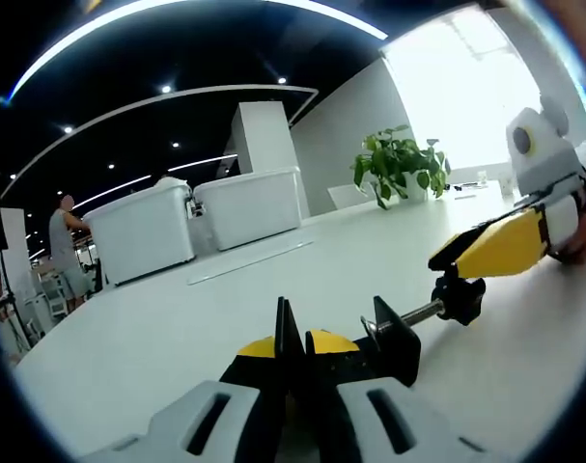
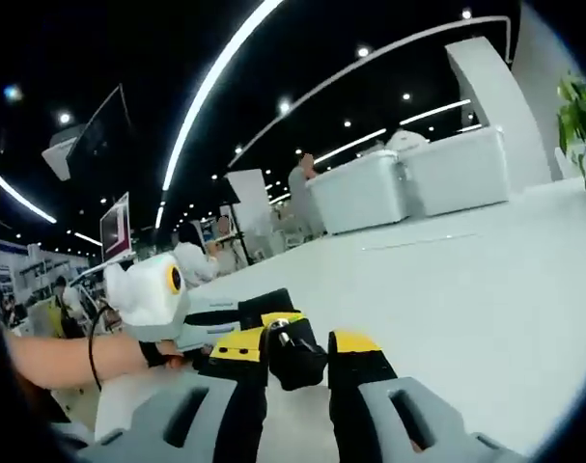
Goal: Clamp the fixed fixture on the desktop, loosen the retaining clip, secure it to the edge of the desk, and tighten the retaining clip.
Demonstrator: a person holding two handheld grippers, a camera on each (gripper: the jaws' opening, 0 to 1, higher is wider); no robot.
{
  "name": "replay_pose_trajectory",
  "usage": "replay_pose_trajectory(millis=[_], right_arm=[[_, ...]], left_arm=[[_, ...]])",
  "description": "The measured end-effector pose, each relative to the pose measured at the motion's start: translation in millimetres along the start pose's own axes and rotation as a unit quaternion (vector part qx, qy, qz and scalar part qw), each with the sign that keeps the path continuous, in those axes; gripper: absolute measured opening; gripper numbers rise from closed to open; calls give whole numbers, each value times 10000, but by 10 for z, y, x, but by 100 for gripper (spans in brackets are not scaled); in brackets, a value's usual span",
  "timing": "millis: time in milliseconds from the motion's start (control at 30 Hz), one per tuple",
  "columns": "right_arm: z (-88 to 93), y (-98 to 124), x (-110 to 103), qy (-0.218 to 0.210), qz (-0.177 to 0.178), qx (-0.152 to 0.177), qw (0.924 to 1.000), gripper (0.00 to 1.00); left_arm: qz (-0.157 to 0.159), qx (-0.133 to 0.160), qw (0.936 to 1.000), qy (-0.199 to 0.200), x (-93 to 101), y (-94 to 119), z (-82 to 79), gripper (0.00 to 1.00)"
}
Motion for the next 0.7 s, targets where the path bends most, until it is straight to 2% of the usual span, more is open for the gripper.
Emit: replay_pose_trajectory(millis=[133,533,600,700], right_arm=[[11,-17,17,-124,22,-1,9999,22],[29,-40,-9,-67,30,-45,10000,23],[26,-45,-12,95,-1,-36,9999,23],[16,-33,-61,686,-108,2,9976,23]], left_arm=[[0,-1,10000,0,-1,0,0,7],[-5,3,10000,-6,-3,2,-3,7],[-6,4,10000,-9,-4,3,-4,7],[-6,4,10000,-6,-3,2,-4,7]])
Point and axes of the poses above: the point that each gripper's makers call its tool centre point, and the gripper's own axes: y roughly backward along the fingers, x roughly to its right, z roughly out of its underside, the point moved 7 cm from there along y, roughly backward along the fingers, and after that the axes turned 15 degrees about x, right-handed, at the moved point
